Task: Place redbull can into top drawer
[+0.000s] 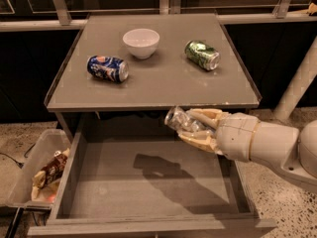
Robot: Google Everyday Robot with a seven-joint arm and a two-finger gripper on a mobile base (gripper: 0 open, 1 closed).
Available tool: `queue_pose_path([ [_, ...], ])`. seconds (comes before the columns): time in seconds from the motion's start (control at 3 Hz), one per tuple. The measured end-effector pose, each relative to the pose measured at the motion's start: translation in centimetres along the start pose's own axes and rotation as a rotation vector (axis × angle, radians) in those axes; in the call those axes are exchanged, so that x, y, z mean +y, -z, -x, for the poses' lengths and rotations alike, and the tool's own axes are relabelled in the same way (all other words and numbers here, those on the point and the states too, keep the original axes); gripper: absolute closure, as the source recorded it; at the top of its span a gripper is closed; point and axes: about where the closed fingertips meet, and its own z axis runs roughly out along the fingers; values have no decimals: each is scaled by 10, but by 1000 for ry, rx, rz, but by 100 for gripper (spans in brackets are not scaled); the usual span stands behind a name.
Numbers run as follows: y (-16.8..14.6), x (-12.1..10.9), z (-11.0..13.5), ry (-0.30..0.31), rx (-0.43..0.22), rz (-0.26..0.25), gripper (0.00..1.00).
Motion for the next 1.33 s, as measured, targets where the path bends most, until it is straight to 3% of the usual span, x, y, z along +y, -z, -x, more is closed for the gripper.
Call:
queue_pose_path([
  [0.33, -14, 21, 5, 51, 69, 110, 100],
  [1.0, -53, 81, -15, 95, 186, 311, 100],
  [1.33, -65, 101, -24, 100, 217, 374, 100],
])
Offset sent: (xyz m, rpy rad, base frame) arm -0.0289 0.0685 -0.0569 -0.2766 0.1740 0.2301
